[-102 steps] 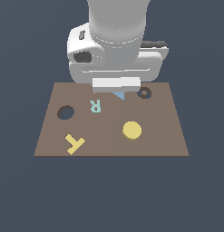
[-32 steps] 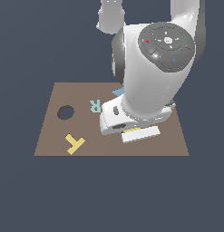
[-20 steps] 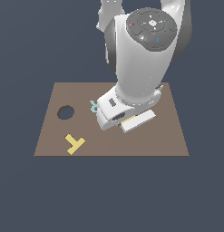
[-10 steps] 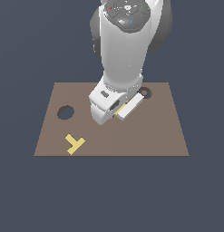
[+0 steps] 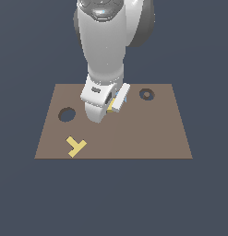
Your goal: Insert a designated object into the corresponding slot on a board.
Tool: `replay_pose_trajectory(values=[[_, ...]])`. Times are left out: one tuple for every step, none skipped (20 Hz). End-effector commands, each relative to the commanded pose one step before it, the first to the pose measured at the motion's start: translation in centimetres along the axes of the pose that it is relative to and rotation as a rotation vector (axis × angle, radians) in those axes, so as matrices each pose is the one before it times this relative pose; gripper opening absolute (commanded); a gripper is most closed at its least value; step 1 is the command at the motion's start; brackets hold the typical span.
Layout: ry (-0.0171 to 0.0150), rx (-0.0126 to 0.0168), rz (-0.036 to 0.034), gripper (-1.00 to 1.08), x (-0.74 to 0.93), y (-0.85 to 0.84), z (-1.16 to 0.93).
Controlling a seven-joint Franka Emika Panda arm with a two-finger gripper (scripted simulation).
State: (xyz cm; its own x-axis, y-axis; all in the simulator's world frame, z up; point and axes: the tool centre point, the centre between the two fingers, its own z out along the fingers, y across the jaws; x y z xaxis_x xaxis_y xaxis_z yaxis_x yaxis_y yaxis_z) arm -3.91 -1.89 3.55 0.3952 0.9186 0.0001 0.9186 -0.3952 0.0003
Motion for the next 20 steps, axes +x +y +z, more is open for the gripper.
replay_pose_trajectory(values=[[0.00013, -0.00083, -0.08382, -1.00, -1.215, 0.075, -0.069], [-0.00002, -0.00003, -0.03217, -1.00, -0.478, 0.025, -0.015], [-0.00002, -0.00003, -0.03202, -1.00, -0.477, 0.026, -0.015], [-0.00003, -0.00003, -0.03187, -1.00, -0.476, 0.027, -0.015], [-0.00003, -0.00003, -0.03175, -1.00, -0.475, 0.028, -0.015], [-0.00003, -0.00003, -0.03163, -1.00, -0.474, 0.028, -0.015], [-0.00003, -0.00003, -0.03153, -1.00, -0.473, 0.029, -0.015], [-0.00003, -0.00003, -0.03144, -1.00, -0.473, 0.030, -0.015], [-0.00003, -0.00003, -0.03137, -1.00, -0.473, 0.031, -0.015], [-0.00004, -0.00003, -0.03131, -1.00, -0.473, 0.032, -0.015], [-0.00004, -0.00003, -0.03126, -1.00, -0.473, 0.033, -0.015], [-0.00004, -0.00002, -0.03122, -1.00, -0.473, 0.034, -0.015], [-0.00004, -0.00002, -0.03120, -1.00, -0.474, 0.034, -0.015], [-0.00004, -0.00002, -0.03119, -1.00, -0.474, 0.035, -0.015], [-0.00004, -0.00002, -0.03119, -1.00, -0.475, 0.036, -0.015], [-0.00004, -0.00002, -0.03120, -1.00, -0.475, 0.038, -0.015], [-0.00004, -0.00001, -0.03123, -1.00, -0.476, 0.039, -0.015], [-0.00003, -0.00001, -0.03127, -1.00, -0.477, 0.040, -0.015], [-0.00003, -0.00001, -0.03128, -1.00, -0.478, 0.041, -0.015], [-0.00003, 0.00000, -0.03063, -1.00, -0.468, 0.042, -0.014]])
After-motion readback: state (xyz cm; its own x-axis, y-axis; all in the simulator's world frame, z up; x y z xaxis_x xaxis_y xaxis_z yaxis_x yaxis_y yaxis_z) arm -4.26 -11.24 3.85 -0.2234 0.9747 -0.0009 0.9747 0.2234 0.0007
